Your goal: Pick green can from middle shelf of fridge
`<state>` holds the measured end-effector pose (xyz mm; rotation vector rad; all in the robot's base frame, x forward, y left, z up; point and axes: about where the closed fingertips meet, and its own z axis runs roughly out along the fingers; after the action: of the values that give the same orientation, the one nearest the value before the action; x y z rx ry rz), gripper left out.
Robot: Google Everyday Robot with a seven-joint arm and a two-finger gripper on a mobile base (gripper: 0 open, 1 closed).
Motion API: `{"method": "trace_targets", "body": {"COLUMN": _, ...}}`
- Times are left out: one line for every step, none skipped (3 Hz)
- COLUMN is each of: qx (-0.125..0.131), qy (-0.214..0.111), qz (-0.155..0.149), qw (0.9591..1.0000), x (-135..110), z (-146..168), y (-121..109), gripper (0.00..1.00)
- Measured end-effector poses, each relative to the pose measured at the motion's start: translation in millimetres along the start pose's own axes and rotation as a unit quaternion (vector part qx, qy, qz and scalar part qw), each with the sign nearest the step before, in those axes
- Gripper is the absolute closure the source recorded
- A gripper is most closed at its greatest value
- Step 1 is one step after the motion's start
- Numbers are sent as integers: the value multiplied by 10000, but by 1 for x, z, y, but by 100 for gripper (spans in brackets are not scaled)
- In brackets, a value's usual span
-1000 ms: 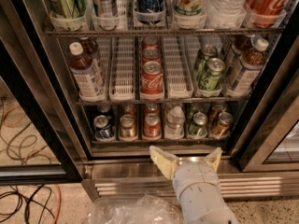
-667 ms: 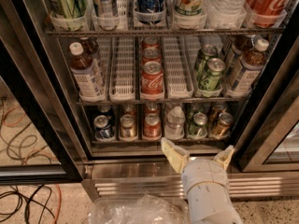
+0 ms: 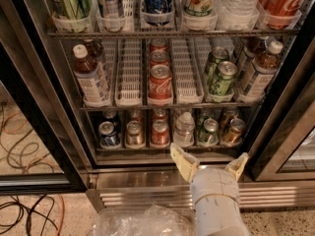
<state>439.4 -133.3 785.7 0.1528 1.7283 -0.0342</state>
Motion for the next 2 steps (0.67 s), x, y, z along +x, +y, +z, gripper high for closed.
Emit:
{"method": "trace_targets", "body": {"qx": -57, "qy": -479, "qz": 194, "qw": 9986, "x": -10, "z": 22, "y": 2, "gripper": 0}}
{"method": "trace_targets", "body": {"qx": -40, "qy": -1155, "qz": 282, "qw": 9929, "x": -29, "z": 53, "y": -1, "gripper": 0}}
